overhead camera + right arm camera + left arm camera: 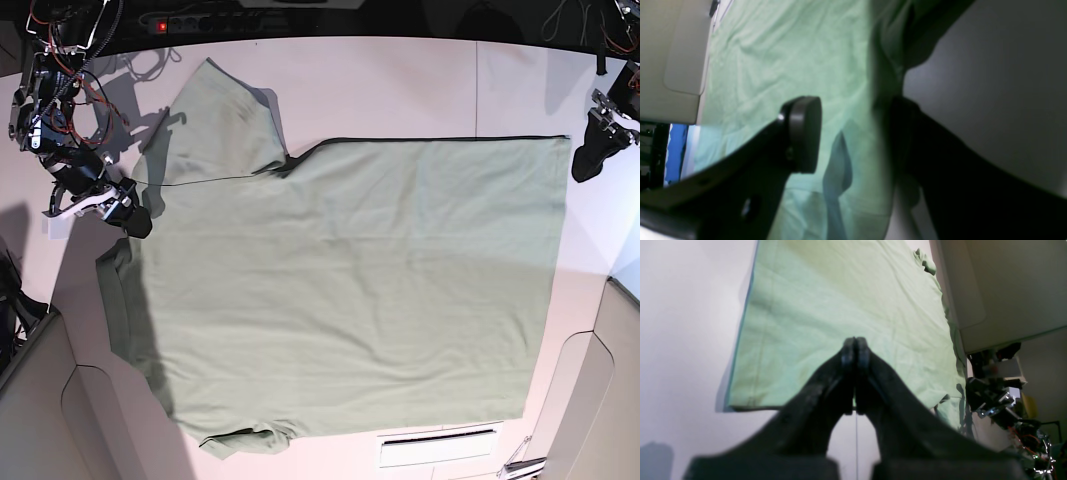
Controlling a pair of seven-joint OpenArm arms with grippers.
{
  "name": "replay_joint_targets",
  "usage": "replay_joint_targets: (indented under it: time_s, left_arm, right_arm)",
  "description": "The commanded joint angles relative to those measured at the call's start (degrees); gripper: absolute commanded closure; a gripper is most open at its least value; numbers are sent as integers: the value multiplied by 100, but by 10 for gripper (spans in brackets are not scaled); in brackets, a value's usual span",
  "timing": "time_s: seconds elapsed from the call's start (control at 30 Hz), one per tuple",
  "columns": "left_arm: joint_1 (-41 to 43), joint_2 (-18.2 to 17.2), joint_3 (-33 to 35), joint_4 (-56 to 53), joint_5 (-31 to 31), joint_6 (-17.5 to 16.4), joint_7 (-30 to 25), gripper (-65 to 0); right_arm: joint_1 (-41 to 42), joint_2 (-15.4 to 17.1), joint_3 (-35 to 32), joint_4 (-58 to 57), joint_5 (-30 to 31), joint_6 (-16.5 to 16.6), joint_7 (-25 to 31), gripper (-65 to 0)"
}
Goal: Fold the T-shirt properly
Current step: 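Move the right gripper to the shirt's shoulder corner and grasp it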
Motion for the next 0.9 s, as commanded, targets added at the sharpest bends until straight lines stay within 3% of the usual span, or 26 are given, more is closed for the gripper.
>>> replay_joint_targets:
  time_s: [0.0, 0.13, 0.27, 0.5, 0.53, 0.87]
  left_arm:
    - [4, -111, -44, 81, -154, -56, -101, 0]
    - [4, -111, -44, 81, -154, -56, -103, 0]
    - [4, -111, -44, 81, -154, -56, -103, 0]
    - [4, -111, -44, 81, -154, -56, -105, 0]
    - [4, -111, -44, 81, -154, -56, -118, 0]
    - [-214, -114, -221, 81, 77, -56, -442, 0]
  right_arm:
    - [59, 76, 4, 59, -13, 20, -125, -327]
    - [59, 74, 4, 59, 103, 20, -533, -327]
    - [59, 76, 4, 59, 136, 22, -605, -318]
    - [59, 76, 7, 59, -7, 140, -603, -16]
    - [61, 76, 7, 59, -72, 177, -605, 0]
    - [61, 76, 7, 59, -404, 175, -603, 0]
